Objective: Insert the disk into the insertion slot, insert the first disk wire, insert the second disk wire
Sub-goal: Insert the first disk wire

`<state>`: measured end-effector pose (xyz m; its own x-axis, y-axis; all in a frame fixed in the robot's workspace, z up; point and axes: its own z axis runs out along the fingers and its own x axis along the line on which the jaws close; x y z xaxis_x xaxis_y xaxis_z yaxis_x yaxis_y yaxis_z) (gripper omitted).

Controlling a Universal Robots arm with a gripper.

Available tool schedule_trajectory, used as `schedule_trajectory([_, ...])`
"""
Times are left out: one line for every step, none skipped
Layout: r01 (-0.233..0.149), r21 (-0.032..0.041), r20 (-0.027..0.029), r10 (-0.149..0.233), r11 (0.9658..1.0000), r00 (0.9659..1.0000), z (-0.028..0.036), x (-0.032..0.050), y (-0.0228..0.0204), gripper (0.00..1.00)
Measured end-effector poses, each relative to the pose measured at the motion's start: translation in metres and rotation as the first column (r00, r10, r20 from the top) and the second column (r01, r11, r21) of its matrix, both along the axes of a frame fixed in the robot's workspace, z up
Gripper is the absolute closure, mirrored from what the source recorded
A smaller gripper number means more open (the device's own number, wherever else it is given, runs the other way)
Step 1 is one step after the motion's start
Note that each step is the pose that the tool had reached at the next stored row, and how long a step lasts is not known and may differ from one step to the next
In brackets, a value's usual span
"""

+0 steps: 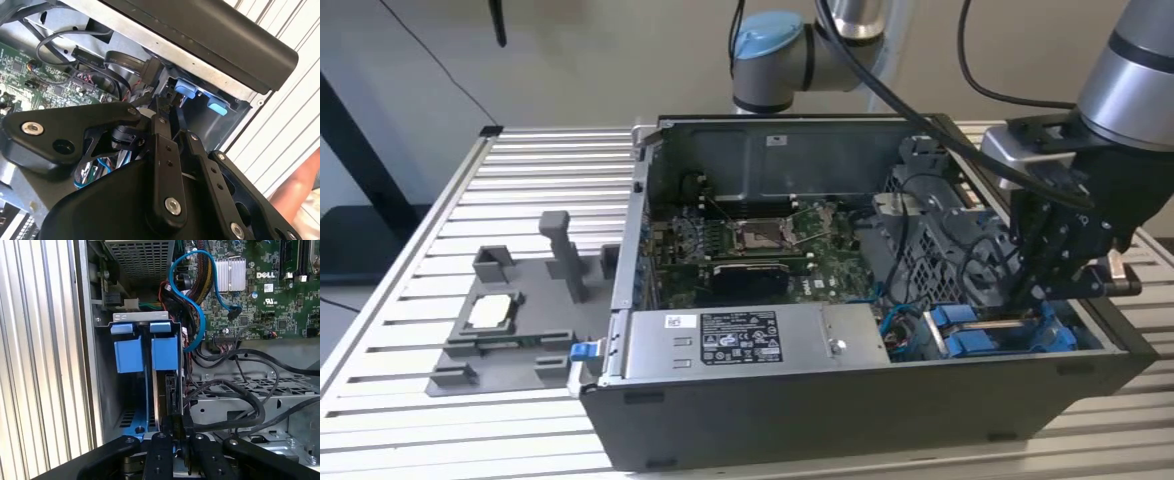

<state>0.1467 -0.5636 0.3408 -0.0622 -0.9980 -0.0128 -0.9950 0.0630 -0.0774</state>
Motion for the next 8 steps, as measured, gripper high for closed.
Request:
schedule_trajectory([-0.002,0.0001,0.0024,0.002,1.0,1.0,0.0,0.0001,0.0002,0.81])
schedule_trajectory([-0.003,0.0003,0.0032,0.003,1.0,1.0,0.0,0.0001,0.0002,0.81])
schedule_trajectory([-0.003,0.0003,0.0032,0.003,1.0,1.0,0.0,0.0001,0.0002,0.81])
schedule_trajectory([-0.003,0.0003,0.0033,0.003,1.0,1.0,0.0,0.0001,0.0002,0.81])
schedule_trajectory([-0.003,0.0003,0.0033,0.003,1.0,1.0,0.0,0.0,0.0002,0.81])
schedule_trajectory([-0.003,0.0003,0.0033,0.003,1.0,1.0,0.0,0.0,0.0003,0.81])
schedule_trajectory([-0.003,0.0003,0.0033,0.003,1.0,1.0,0.0,0.0,0.0003,0.81])
schedule_trajectory([-0.003,0.0003,0.0033,0.003,1.0,1.0,0.0,0.0,0.0003,0.81])
